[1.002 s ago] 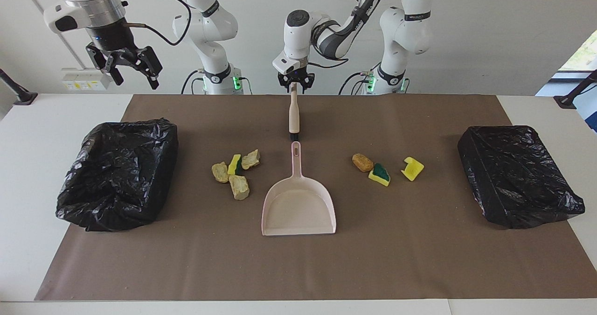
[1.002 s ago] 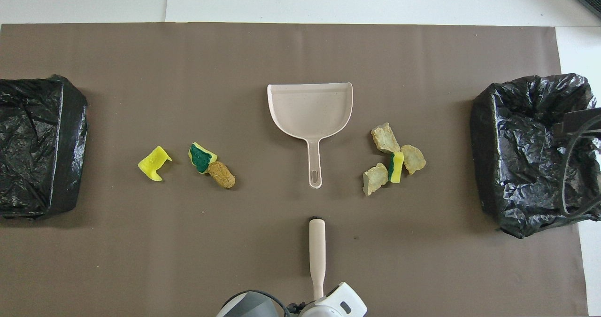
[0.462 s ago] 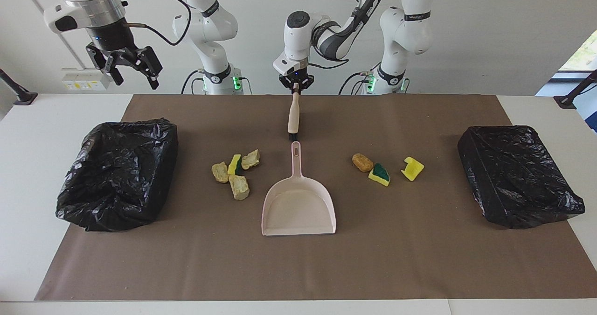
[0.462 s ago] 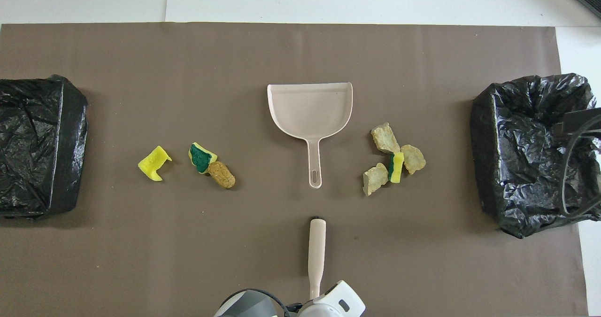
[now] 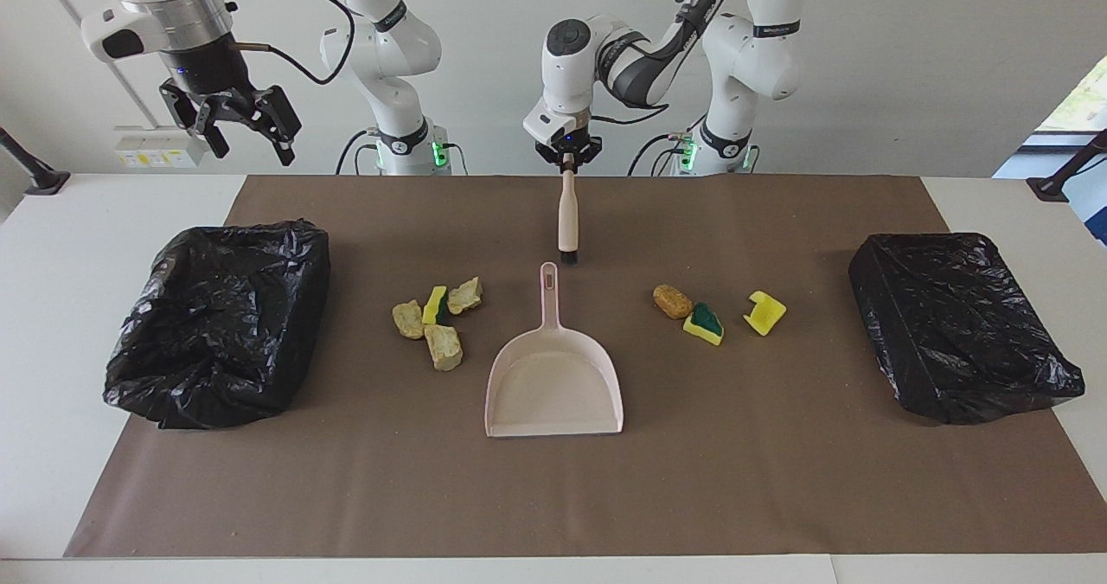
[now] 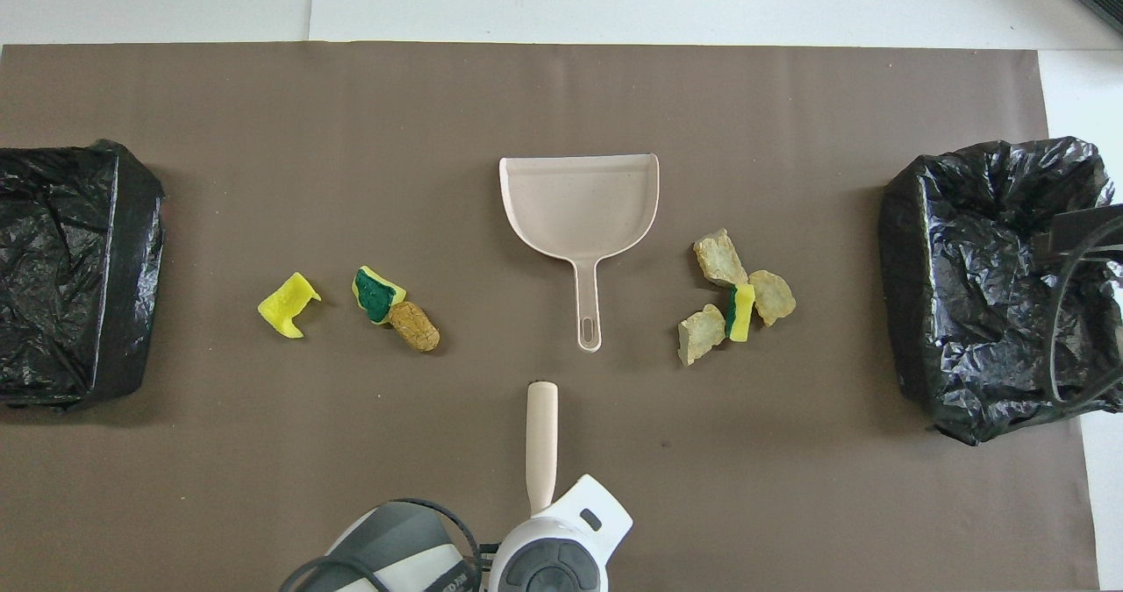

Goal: Sweep and dump trash in bin
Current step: 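Lift the brush with the left gripper toward the sponge scraps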

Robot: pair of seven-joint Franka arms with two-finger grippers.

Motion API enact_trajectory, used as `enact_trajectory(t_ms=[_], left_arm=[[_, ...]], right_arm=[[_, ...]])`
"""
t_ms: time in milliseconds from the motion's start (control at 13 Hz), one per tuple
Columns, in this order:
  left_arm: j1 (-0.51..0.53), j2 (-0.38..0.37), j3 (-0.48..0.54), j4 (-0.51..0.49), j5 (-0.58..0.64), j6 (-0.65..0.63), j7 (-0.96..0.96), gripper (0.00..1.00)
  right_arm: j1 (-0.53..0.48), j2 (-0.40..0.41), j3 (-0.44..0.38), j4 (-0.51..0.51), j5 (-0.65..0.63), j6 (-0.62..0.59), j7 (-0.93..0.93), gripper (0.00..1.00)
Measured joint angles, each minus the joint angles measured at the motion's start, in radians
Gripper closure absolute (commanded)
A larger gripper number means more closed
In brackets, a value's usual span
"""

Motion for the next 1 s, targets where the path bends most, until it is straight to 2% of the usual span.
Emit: enact_trajectory(t_ms=[308, 539, 694, 1002], left_arm=[[0.193, -0.050, 0.004, 0.011, 0.058, -0.053, 0.108, 1.00], [0.368, -0.054, 0.007, 0.075, 0.100, -0.086, 0.240, 1.00], [0.463, -0.050, 0.007, 0.105, 0.142, -0.098, 0.316, 1.00], [0.626, -0.023, 0.006, 0.120, 0.185, -0.098, 0.474, 1.00]], right_arm=[[0.001, -0.002, 0.000, 0.000, 0.000, -0.007, 0.000, 0.00], [0.016, -0.007, 0.002, -0.001, 0.000, -0.007, -0.025, 0.00], [0.053, -0.007, 0.006, -0.013, -0.007, -0.001, -0.067, 0.00], [0.169, 0.033, 0.018, -0.098, -0.018, 0.127, -0.071, 0.00]])
